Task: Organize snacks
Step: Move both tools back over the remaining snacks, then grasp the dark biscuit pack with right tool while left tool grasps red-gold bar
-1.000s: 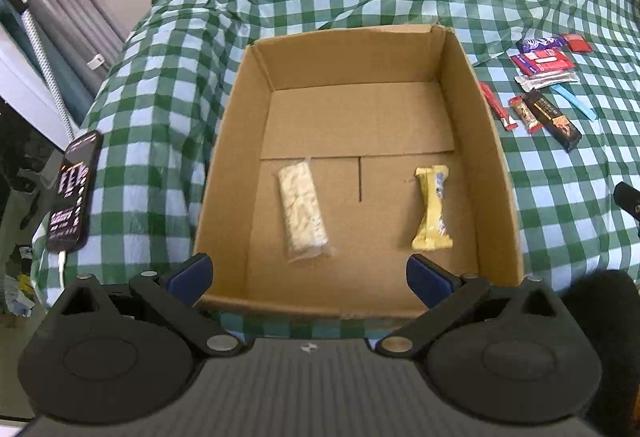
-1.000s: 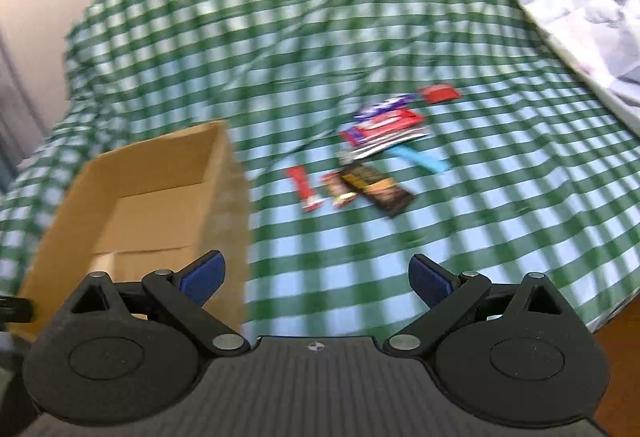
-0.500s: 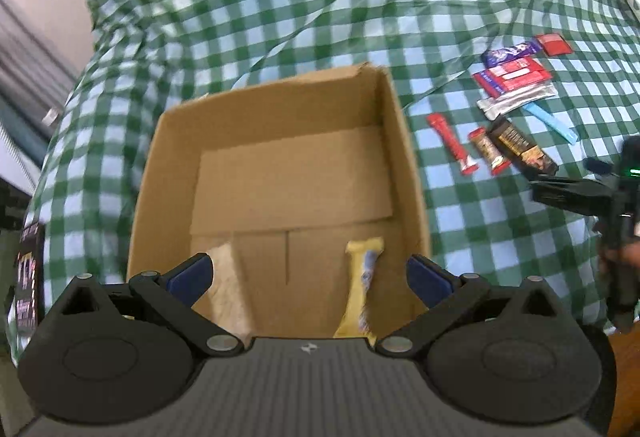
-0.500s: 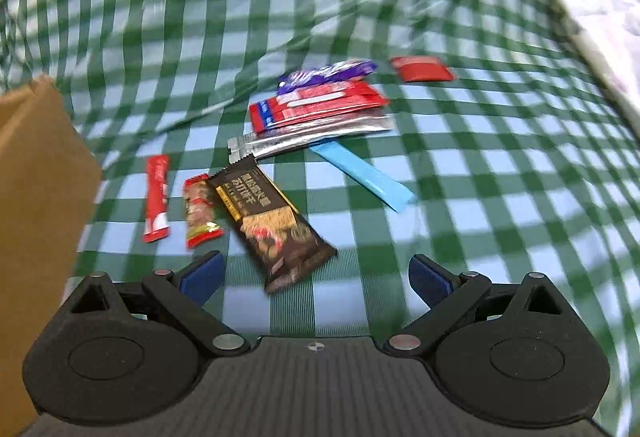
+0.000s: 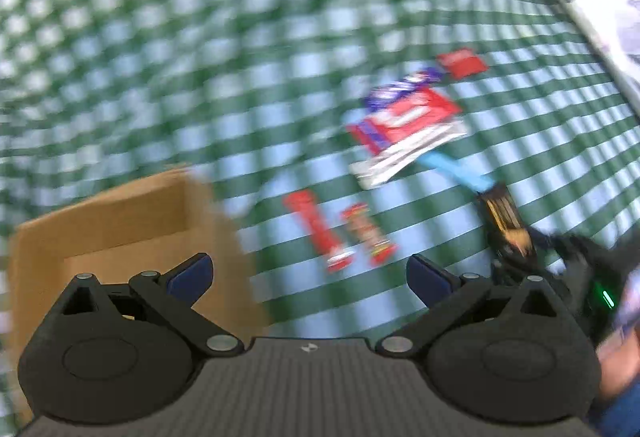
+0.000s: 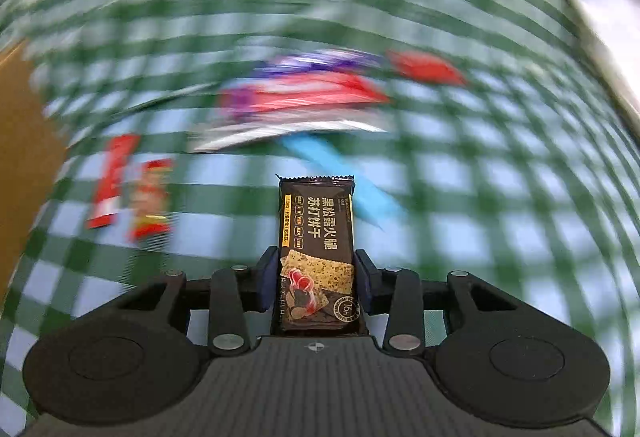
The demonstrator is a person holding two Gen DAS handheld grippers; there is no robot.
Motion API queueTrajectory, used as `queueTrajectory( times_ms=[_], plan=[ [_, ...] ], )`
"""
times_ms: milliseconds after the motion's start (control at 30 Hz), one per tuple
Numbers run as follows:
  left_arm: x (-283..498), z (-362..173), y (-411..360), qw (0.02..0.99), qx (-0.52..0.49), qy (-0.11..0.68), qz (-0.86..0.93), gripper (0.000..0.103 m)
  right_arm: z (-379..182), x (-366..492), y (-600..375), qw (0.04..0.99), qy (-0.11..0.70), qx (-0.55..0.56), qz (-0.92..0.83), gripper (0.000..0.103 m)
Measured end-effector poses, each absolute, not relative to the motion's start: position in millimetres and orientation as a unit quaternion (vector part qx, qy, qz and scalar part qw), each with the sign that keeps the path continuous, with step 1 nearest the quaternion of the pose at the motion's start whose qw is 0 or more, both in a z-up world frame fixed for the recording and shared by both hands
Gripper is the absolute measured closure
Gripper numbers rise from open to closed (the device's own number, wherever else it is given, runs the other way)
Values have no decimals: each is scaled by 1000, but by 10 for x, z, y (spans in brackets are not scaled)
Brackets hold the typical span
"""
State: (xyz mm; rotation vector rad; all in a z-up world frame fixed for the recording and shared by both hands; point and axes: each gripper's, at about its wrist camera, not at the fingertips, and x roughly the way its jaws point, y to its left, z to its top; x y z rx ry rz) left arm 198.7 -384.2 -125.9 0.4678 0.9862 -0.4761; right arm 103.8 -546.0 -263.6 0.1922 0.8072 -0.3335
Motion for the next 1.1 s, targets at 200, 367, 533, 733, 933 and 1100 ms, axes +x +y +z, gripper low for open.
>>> queueTrajectory(
  times_ms=[200, 367, 533, 733, 933, 1100],
  plan=[
    [2644, -2038, -4404, 770, 158, 568, -243, 5, -2700, 381, -5993, 864, 367, 215, -268, 62],
    [2910, -2376, -4468, 768, 161, 584, -208, 5, -2758, 269, -6079, 866, 354, 234, -266, 60],
    [2965, -2564, -4491, 760, 167, 592, -208, 6, -2775, 283, -6087, 870, 348, 232, -262, 55],
    [2864, -2466, -4470, 761, 171, 584, -224, 83, -2760, 330, -6030, 875, 350, 207, -263, 53],
    [2652, -2074, -4241, 771, 148, 570, -244, 85, -2620, 240, -6048, 869, 343, 230, -271, 62],
    [2125, -1499, -3800, 790, 139, 530, -276, 85, -2170, -3, -5826, 888, 303, 230, -260, 62]
  ],
)
